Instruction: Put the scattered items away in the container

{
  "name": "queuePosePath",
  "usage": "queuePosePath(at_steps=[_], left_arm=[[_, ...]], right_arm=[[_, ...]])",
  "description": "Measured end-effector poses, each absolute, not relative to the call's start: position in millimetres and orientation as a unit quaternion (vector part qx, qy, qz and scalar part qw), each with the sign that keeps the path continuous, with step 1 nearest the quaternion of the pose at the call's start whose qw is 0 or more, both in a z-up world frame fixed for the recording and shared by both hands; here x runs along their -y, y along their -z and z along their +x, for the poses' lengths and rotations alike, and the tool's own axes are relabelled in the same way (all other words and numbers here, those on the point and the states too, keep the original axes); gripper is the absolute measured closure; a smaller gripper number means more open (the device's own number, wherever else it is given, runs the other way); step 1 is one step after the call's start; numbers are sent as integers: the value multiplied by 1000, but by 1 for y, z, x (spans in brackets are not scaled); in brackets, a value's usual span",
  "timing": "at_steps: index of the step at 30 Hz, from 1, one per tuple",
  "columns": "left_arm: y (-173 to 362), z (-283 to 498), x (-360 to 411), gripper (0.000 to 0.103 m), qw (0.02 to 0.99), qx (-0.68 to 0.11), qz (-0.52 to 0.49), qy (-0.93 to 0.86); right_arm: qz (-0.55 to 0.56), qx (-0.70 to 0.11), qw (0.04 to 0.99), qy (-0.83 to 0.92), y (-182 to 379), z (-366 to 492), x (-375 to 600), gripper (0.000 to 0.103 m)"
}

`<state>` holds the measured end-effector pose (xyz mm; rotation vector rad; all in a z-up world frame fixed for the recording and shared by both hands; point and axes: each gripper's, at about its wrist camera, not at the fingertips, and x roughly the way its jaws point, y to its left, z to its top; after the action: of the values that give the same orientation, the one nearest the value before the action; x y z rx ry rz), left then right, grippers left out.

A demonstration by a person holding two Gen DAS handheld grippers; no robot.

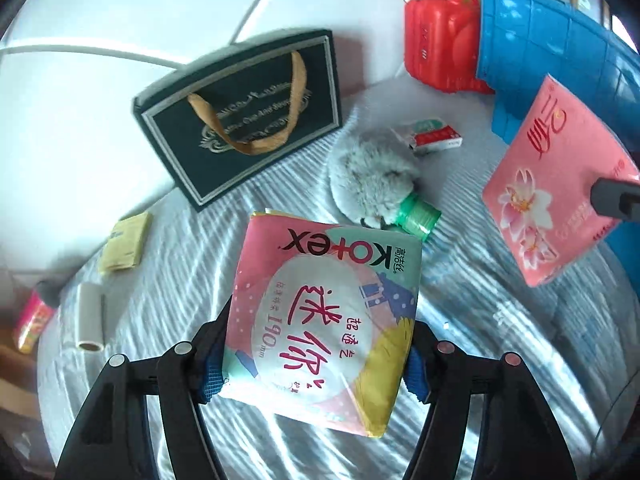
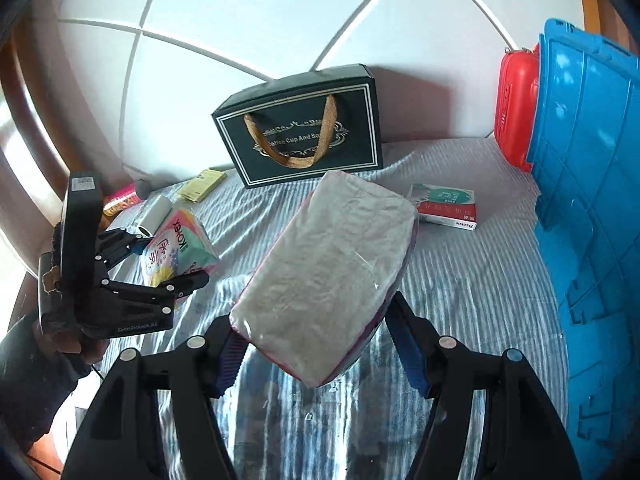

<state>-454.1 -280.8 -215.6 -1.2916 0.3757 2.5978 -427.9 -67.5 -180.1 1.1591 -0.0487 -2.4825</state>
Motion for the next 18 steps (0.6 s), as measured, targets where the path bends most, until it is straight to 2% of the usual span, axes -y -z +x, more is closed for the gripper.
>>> queuePosePath(at_steps=[7,11,18], left_arm=[[138,-375,255,35,53,-106,-369,-922],[96,-333,243,35,42,-79,-338,-937],[42,-263,216,35,45,-77,-275,-957]], right_arm=[[353,-3,205,913,116,-364,71,39],[319,-11,197,927,82,-319,65,39],[264,-8,162,951,39,-236,46,39]])
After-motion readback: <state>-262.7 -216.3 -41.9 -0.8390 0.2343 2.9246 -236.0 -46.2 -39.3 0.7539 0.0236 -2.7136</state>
